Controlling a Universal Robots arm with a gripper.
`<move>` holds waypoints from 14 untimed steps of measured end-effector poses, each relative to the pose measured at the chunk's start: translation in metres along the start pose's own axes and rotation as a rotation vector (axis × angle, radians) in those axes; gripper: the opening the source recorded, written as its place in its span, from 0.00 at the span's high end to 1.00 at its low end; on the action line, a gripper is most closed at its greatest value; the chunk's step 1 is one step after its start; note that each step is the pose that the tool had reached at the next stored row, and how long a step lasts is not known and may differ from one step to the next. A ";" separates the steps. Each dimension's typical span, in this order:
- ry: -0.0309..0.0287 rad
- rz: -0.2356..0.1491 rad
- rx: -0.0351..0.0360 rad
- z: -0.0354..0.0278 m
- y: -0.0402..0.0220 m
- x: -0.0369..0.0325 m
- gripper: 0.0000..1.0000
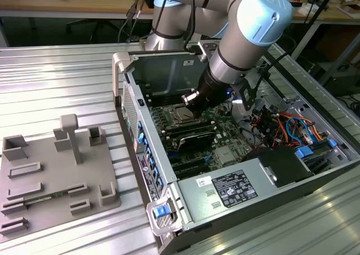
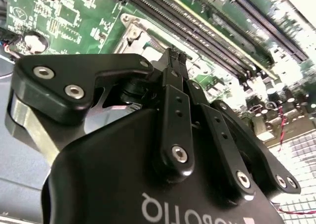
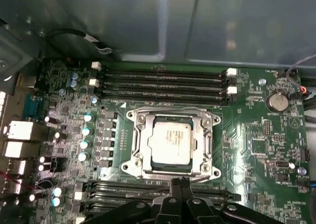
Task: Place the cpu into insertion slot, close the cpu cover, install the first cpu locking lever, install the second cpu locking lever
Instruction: 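Install the second cpu locking lever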
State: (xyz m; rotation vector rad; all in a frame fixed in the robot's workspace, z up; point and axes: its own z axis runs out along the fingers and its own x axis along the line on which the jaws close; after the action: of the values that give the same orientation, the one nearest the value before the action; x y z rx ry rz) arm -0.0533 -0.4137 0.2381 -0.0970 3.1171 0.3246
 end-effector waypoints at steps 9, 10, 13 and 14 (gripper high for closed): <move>-0.0001 0.000 -0.0024 0.0000 -0.0043 0.0321 0.89; -0.0002 0.000 -0.0041 0.0010 -0.0043 0.0360 0.89; -0.0002 0.000 -0.0051 0.0046 -0.0049 0.0384 0.89; -0.0003 0.000 -0.0065 0.0057 -0.0051 0.0385 0.89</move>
State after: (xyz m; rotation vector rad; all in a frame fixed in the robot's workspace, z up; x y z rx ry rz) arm -0.0915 -0.4198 0.2310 -0.0974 3.1159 0.3348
